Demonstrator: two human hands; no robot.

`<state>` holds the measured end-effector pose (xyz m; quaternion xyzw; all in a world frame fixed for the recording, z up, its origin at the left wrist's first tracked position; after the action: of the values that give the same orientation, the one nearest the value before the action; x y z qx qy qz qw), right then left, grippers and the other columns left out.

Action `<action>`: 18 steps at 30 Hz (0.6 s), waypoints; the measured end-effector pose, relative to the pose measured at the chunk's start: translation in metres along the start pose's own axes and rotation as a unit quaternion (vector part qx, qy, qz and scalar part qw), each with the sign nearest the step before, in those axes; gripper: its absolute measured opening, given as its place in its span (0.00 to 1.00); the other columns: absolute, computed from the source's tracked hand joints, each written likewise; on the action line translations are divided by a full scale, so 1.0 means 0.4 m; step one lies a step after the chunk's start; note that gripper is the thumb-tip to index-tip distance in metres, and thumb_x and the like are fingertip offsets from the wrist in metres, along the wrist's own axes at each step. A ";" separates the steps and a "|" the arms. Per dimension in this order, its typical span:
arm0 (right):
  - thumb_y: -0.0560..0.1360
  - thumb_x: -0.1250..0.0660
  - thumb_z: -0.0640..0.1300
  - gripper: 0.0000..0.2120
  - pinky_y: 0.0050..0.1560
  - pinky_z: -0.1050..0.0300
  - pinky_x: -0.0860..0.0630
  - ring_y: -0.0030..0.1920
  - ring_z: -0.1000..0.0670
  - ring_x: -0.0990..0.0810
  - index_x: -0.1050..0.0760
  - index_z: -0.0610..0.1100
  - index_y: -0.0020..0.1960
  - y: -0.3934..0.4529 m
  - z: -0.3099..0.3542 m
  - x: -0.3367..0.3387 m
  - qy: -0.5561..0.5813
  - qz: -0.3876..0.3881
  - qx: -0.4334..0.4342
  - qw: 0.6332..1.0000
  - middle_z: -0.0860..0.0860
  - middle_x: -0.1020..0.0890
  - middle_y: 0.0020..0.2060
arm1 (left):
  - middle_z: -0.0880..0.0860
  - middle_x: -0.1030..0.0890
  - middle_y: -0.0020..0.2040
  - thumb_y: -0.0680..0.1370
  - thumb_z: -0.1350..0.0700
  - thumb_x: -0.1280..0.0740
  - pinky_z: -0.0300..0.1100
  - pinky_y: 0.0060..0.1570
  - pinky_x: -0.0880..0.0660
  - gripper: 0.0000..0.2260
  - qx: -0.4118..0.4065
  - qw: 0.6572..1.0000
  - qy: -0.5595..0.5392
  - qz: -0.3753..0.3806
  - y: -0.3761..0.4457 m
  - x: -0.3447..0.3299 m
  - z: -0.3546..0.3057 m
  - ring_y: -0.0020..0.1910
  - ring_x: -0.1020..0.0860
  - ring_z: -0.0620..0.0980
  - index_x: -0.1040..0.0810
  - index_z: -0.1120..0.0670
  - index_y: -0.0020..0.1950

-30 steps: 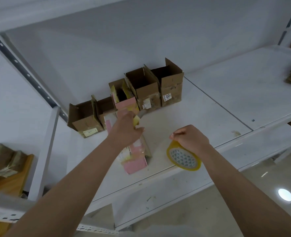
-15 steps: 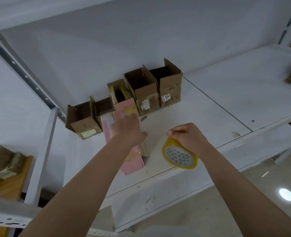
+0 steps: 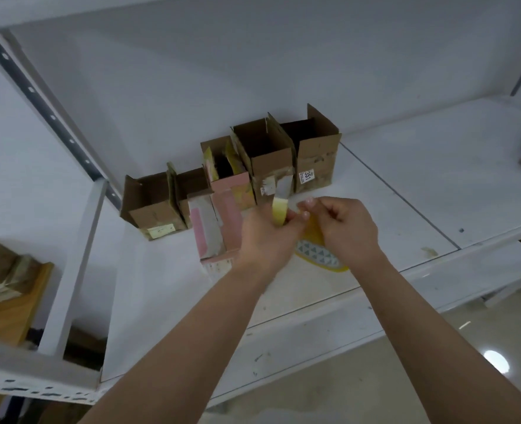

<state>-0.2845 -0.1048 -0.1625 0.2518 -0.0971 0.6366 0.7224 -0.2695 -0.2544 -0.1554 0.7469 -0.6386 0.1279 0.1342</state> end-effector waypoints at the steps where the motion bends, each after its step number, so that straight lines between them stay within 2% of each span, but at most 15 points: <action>1: 0.79 0.38 0.58 0.14 0.41 0.56 0.25 0.40 0.52 0.19 0.17 0.54 0.47 0.000 0.008 0.005 -0.025 -0.026 0.014 0.999 0.53 0.17 0.36 | 0.51 0.22 0.28 0.75 0.55 0.29 0.39 0.32 0.30 0.11 0.010 1.000 -0.017 -0.008 -0.011 -0.007 -0.003 0.28 0.26 0.44 0.20 0.59 0.36; 4: 0.79 0.37 0.55 0.11 0.36 0.63 0.31 0.38 0.54 0.21 0.18 0.56 0.54 -0.002 0.028 0.017 -0.059 -0.084 0.057 0.993 0.57 0.20 0.34 | 0.47 0.26 0.25 0.77 0.54 0.30 0.38 0.29 0.34 0.11 0.049 0.996 -0.069 -0.016 -0.035 -0.017 0.003 0.24 0.31 0.45 0.19 0.60 0.39; 7: 0.78 0.35 0.53 0.11 0.35 0.61 0.33 0.38 0.51 0.22 0.19 0.56 0.58 -0.001 0.019 0.020 -0.118 -0.116 0.070 0.984 0.55 0.21 0.35 | 0.52 0.22 0.31 0.77 0.53 0.30 0.40 0.33 0.33 0.08 0.083 0.994 -0.056 0.048 -0.045 -0.014 0.016 0.26 0.32 0.47 0.16 0.56 0.43; 9: 0.79 0.35 0.52 0.11 0.36 0.60 0.34 0.38 0.46 0.19 0.20 0.55 0.59 0.002 -0.003 0.015 -0.181 -0.125 0.065 0.973 0.53 0.18 0.36 | 0.51 0.22 0.32 0.77 0.52 0.30 0.41 0.34 0.32 0.06 0.081 0.993 -0.028 0.081 -0.047 0.016 0.025 0.27 0.31 0.47 0.16 0.53 0.43; 10: 0.79 0.36 0.52 0.12 0.36 0.59 0.34 0.39 0.44 0.18 0.20 0.55 0.60 0.003 -0.020 0.012 -0.210 -0.123 0.057 0.968 0.52 0.16 0.39 | 0.50 0.19 0.32 0.76 0.51 0.29 0.41 0.34 0.30 0.06 0.066 0.995 -0.023 0.067 -0.043 0.052 0.024 0.28 0.28 0.47 0.16 0.52 0.42; 12: 0.79 0.36 0.50 0.12 0.37 0.57 0.33 0.38 0.40 0.19 0.21 0.52 0.61 0.002 -0.057 0.006 -0.259 -0.109 0.047 0.959 0.49 0.15 0.41 | 0.47 0.16 0.37 0.75 0.49 0.29 0.38 0.34 0.24 0.06 0.032 0.998 -0.056 -0.012 -0.029 0.163 0.030 0.32 0.21 0.43 0.16 0.48 0.41; 14: 0.77 0.33 0.47 0.11 0.38 0.55 0.33 0.37 0.38 0.20 0.20 0.47 0.59 -0.005 -0.090 -0.009 -0.302 -0.082 0.058 0.948 0.44 0.16 0.38 | 0.44 0.16 0.38 0.77 0.44 0.32 0.36 0.33 0.25 0.08 0.034 0.990 -0.083 -0.113 -0.021 0.289 0.082 0.34 0.21 0.40 0.19 0.47 0.44; 16: 0.76 0.32 0.44 0.13 0.46 0.50 0.30 0.44 0.38 0.20 0.21 0.46 0.60 -0.019 -0.136 -0.042 -0.330 -0.022 0.039 0.943 0.44 0.16 0.43 | 0.43 0.20 0.42 0.80 0.42 0.39 0.43 0.45 0.28 0.12 0.083 0.982 -0.018 -0.167 -0.021 0.380 0.182 0.42 0.23 0.44 0.22 0.47 0.53; 18: 0.76 0.33 0.44 0.16 0.57 0.50 0.32 0.54 0.40 0.22 0.24 0.47 0.64 -0.046 -0.179 -0.090 -0.360 0.048 0.013 0.932 0.45 0.17 0.52 | 0.47 0.22 0.47 0.83 0.45 0.45 0.47 0.51 0.32 0.14 0.146 0.972 0.081 -0.163 -0.033 0.422 0.302 0.49 0.25 0.52 0.25 0.51 0.57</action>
<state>-0.2855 -0.1023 -0.2447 0.4685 -0.3545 0.5387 0.6039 -0.2284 -0.4515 -0.2072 0.8398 -0.4695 0.2559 0.0942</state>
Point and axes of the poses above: each hand's wrist, its own y-axis towards the middle knuckle, its own x-axis out of the back of the hand, z = x × y, the point moved 9 cm from there along y, towards the middle knuckle
